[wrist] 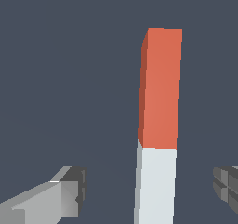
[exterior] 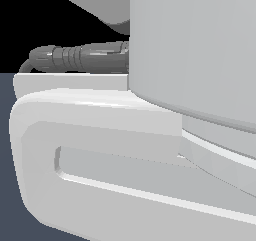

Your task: Insert the peg into the horizontal hole in a box.

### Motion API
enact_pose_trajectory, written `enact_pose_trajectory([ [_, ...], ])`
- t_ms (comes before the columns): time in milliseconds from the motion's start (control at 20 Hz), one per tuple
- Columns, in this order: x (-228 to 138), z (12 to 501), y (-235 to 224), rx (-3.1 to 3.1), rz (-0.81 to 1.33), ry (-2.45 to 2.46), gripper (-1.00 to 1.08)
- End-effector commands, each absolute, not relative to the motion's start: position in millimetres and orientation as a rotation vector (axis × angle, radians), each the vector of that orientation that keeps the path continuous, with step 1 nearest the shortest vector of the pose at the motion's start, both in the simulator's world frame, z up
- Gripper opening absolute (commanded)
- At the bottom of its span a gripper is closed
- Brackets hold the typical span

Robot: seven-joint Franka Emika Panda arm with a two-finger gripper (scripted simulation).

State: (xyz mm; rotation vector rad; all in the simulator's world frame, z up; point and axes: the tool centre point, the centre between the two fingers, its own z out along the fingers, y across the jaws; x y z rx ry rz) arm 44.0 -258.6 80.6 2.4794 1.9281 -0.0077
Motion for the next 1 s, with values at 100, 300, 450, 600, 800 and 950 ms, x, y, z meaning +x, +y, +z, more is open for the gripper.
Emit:
enact_pose_trajectory([
  [100,47,72,-286,2.503,-0.002,1.897,1.00],
  [300,48,68,-300,2.516,-0.001,1.881,1.00],
  [450,49,67,-305,2.521,0.000,1.874,1.00],
  [600,49,66,-307,2.523,0.000,1.872,1.00],
  [800,48,63,-306,2.523,-0.001,1.872,1.00],
  [950,48,53,-306,2.523,-0.001,1.872,1.00],
])
